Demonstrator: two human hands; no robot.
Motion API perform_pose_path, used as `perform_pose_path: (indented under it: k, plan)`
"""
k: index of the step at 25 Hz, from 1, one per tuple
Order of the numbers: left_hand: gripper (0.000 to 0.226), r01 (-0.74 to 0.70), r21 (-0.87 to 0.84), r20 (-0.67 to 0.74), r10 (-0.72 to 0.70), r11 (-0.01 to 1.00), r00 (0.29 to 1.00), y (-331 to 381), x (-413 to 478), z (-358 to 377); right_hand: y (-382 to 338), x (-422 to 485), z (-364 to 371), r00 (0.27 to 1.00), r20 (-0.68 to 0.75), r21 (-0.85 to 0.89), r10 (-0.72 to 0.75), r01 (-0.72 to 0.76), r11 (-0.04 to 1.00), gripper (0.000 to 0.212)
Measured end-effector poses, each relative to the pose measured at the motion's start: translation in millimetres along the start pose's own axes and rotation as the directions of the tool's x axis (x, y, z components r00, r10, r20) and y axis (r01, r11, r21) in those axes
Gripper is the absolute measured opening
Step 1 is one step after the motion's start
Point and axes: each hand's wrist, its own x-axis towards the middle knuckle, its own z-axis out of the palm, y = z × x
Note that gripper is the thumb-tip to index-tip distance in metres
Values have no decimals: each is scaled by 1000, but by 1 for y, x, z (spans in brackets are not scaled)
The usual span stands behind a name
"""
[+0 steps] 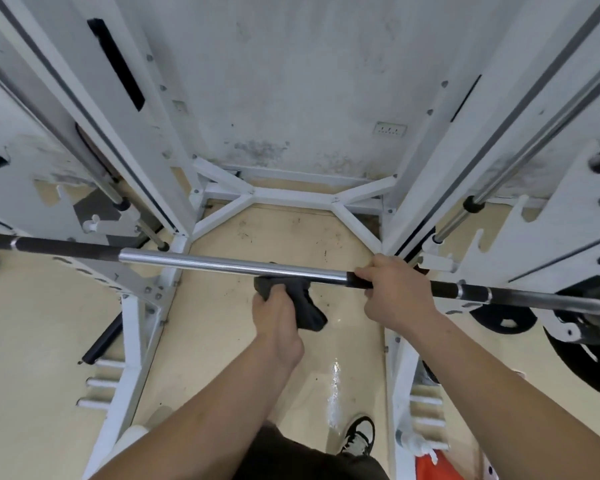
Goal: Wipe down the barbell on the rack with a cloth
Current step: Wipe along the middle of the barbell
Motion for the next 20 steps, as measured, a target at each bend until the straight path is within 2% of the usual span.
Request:
perform_pose_path:
  k: [1, 3, 4, 5, 7, 8, 9, 10, 11, 12, 13, 15, 17, 20]
  plan:
    - [47, 13, 78, 7, -14, 997, 1000, -4, -13, 9, 2, -3, 0, 1000, 9, 51, -11, 11, 999, 52]
    - [28, 19, 281, 165, -68, 960, 984, -15, -52, 36, 16, -11, -1, 1000, 25, 298, -9, 2, 955, 55]
    - [20, -24, 379, 240, -73, 925, 968, -17, -69, 50, 29, -17, -3, 1000, -6, 417, 11, -7, 909, 52]
    - [15, -120, 441, 290, -14, 890, 957, -14, -82, 60, 44, -24, -4, 996, -68, 473, 51, -13, 881, 47]
    - [10, -406, 491, 371, 237, 771, 898, 8, -93, 70, 80, -36, -8, 971, -176, 421, 164, -76, 904, 38]
    - [9, -565, 528, 437, 367, 634, 821, 18, -89, 73, 100, -41, -12, 955, -187, 370, 229, -147, 917, 35]
    - [11, -679, 622, 517, 446, 391, 731, 28, -82, 76, 117, -46, -14, 942, -176, 315, 285, -221, 923, 33]
    - [16, -705, 705, 600, 470, 72, 648, 31, -72, 77, 133, -49, -14, 930, -160, 253, 330, -285, 925, 29]
    - [23, -657, 724, 670, 445, -212, 595, 27, -59, 78, 146, -52, -13, 922, -145, 179, 358, -332, 926, 27]
    - [28, -585, 709, 705, 410, -393, 578, 18, -47, 79, 155, -56, -9, 925, -136, 103, 356, -344, 933, 24]
    - [28, -535, 698, 713, 395, -476, 579, 8, -39, 82, 163, -59, -2, 932, -153, 43, 328, -325, 945, 22]
    - [22, -497, 699, 709, 409, -514, 575, -13, -32, 95, 171, -61, 13, 946, -203, -11, 252, -259, 966, 13]
    - [17, -514, 673, 736, 409, -532, 540, -34, -37, 119, 176, -59, 13, 950, -225, -19, 215, -225, 974, 11]
    - [13, -695, 507, 862, 286, -510, 418, -70, -58, 156, 186, -57, 8, 954, -239, -66, 179, -200, 978, 13]
